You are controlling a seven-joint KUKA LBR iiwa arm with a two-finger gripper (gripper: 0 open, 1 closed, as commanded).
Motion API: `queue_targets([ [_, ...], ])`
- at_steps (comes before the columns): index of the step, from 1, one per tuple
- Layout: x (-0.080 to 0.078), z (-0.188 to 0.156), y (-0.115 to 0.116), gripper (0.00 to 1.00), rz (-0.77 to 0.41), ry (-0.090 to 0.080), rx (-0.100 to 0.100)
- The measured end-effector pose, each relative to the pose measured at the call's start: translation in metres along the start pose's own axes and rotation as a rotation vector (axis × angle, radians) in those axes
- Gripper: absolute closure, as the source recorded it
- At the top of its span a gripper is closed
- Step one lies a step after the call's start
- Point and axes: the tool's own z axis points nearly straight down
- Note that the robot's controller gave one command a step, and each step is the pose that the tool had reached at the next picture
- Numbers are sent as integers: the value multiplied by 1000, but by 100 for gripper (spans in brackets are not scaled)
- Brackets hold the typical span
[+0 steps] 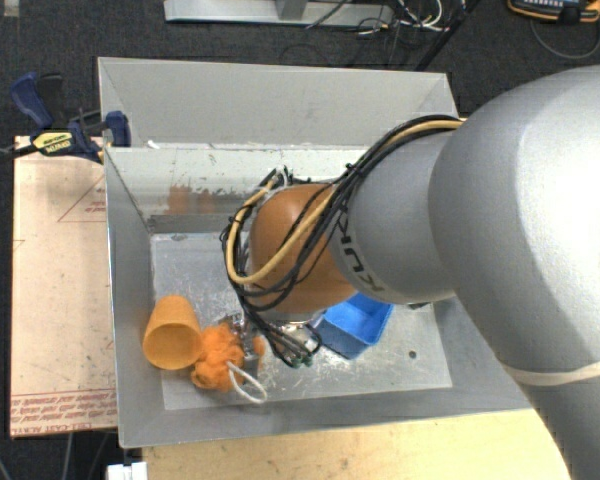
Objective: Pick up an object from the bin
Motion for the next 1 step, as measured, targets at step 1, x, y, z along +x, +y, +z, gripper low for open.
queue_targets([
  [1,5,-193,15,100,35,1,0],
])
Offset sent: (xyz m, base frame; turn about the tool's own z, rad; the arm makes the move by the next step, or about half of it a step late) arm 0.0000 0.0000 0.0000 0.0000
